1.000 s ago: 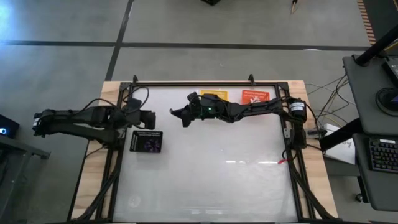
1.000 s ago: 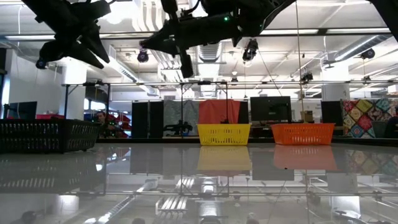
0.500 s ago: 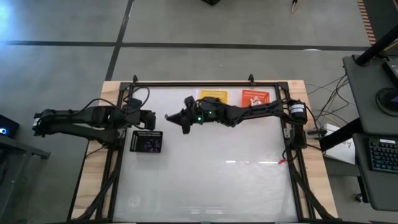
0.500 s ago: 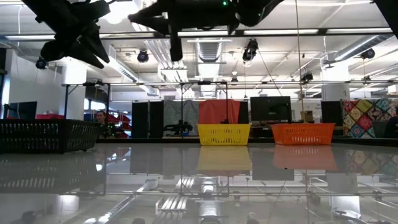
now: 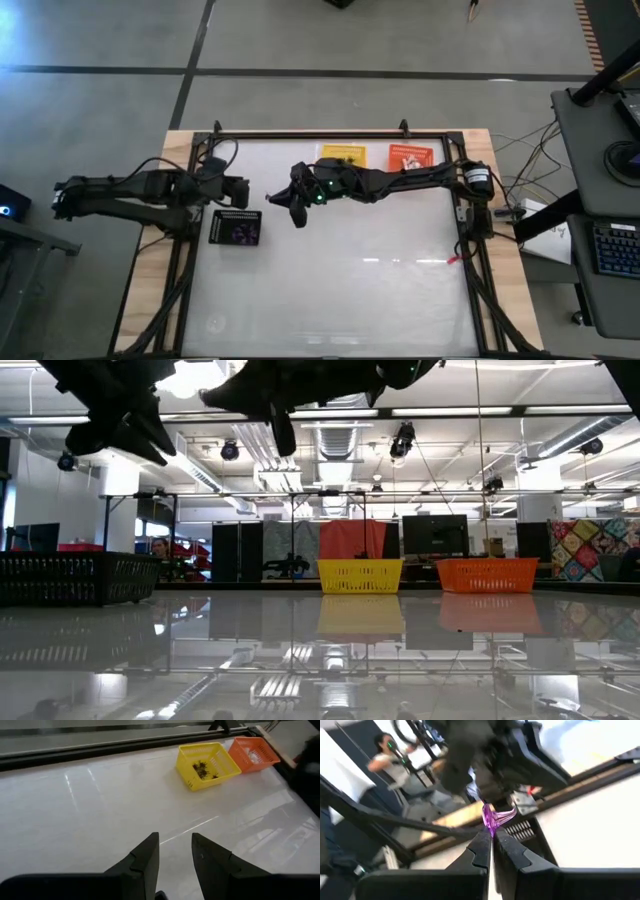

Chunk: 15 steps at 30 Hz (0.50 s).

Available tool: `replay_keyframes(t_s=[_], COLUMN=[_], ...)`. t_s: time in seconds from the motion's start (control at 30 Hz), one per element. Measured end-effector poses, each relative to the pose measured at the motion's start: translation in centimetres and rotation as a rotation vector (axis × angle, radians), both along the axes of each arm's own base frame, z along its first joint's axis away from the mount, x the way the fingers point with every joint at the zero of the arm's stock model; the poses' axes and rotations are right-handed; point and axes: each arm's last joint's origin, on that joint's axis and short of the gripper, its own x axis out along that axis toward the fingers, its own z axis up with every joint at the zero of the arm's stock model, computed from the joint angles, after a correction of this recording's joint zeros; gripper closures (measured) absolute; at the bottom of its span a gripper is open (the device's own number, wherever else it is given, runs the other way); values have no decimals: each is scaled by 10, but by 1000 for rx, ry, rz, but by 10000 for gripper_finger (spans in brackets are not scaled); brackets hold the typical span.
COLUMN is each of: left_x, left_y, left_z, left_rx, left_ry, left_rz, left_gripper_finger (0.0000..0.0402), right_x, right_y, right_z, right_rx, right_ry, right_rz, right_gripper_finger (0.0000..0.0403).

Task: Sort Halloween decoration
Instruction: Put the purple witch hat toy into the black bin

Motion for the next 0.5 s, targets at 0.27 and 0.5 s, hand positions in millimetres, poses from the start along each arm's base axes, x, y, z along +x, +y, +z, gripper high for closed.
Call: replay_keyframes(t_s=[0.27, 0.5], left_x=[11, 11], left_y=[-6, -7], left_z=[21, 26], left_rx=[-25, -21], left_ry=[-53, -33], left_rz=[-282, -315], left_gripper_finger=[316, 328], right_x=[19, 34], right_y=[-1, 1], right_z=[-23, -25], right_rx=[0, 26], right_ry=[31, 75], right_rz=[27, 70], right_gripper_finger=[394, 394])
